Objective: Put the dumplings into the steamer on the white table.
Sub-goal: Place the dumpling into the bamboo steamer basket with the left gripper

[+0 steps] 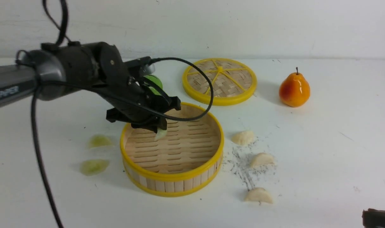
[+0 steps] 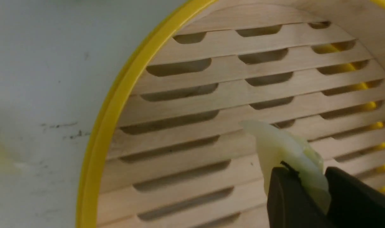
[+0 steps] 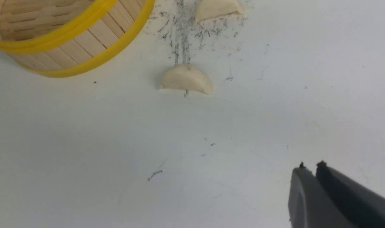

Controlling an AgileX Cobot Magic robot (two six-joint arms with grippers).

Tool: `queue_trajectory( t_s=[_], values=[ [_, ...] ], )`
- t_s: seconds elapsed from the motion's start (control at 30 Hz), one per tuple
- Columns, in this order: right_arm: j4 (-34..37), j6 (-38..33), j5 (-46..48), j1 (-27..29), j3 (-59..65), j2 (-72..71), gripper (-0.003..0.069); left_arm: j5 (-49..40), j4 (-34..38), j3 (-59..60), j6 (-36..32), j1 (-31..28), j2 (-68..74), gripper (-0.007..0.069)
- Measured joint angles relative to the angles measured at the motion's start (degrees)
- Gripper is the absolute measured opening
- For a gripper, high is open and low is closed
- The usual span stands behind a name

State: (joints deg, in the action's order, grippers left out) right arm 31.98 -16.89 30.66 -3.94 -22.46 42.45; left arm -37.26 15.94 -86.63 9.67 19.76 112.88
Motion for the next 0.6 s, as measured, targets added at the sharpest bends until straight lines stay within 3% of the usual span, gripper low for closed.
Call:
queue_trajectory(
  t_s=[0.2, 0.5, 0.6],
  values=[
    [0.17, 0.0, 0.07, 0.0, 0.0, 0.0, 0.0059, 0.06, -0.04, -3.76, -0.41, 0.0, 5.02, 0.0129],
    [0.17, -0.02, 0.07, 0.0, 0.0, 0.0, 0.0064, 0.28, -3.09, -4.97, -0.59, 0.0, 5.92, 0.0332],
    [0.17, -0.02, 0.07, 0.0, 0.0, 0.0, 0.0065, -3.2, -4.77, -7.32, -0.59, 0.0, 5.46, 0.0363]
  ],
)
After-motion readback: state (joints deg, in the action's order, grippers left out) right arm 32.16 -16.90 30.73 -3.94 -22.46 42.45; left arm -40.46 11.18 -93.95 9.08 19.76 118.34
